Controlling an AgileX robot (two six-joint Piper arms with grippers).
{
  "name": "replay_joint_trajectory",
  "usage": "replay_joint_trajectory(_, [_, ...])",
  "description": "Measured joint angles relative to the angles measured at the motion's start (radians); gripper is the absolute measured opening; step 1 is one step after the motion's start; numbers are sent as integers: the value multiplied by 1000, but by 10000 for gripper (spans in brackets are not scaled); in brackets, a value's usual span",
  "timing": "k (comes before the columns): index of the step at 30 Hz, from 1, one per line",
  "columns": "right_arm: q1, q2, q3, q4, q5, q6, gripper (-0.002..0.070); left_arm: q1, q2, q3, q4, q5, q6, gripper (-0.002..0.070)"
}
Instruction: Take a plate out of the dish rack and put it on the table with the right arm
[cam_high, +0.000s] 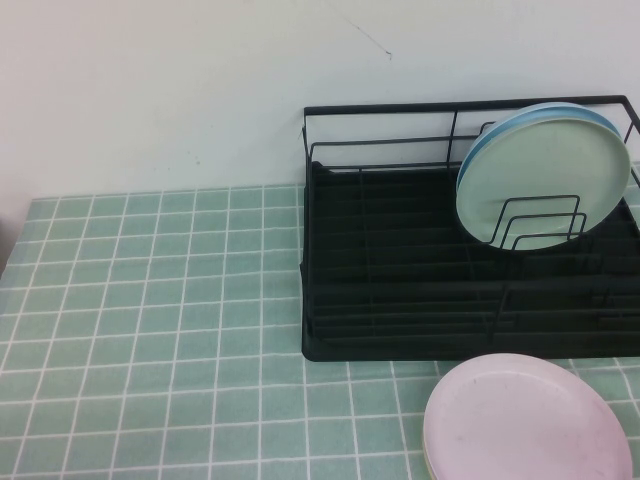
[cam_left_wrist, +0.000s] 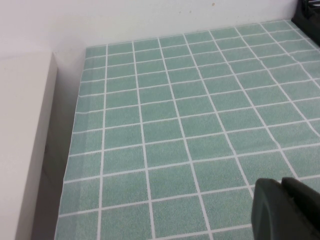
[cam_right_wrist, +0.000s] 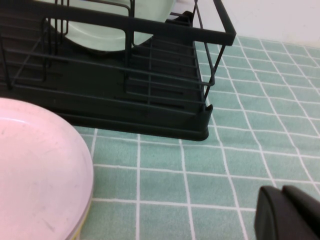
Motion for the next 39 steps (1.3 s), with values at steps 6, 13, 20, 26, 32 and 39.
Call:
replay_joint_trajectory(6, [0, 0, 0, 1, 0, 0, -1, 0, 0, 0, 0, 0, 0, -3])
replay_joint_trajectory(13, [0, 0, 0, 7, -2, 0, -1, 0, 0, 0, 0, 0, 0, -3])
replay_joint_trajectory(20, [0, 0, 1, 28, -10, 0, -1, 0, 0, 0, 0, 0, 0, -3])
replay_joint_trajectory(26, [0, 0, 7, 233, -25, 0, -1, 0, 0, 0, 0, 0, 0, -3])
replay_joint_trajectory(32, [0, 0, 12, 563, -158, 0, -1, 0, 0, 0, 0, 0, 0, -3])
replay_joint_trajectory(39, [0, 0, 12, 708, -260, -8, -1, 0, 0, 0, 0, 0, 0, -3])
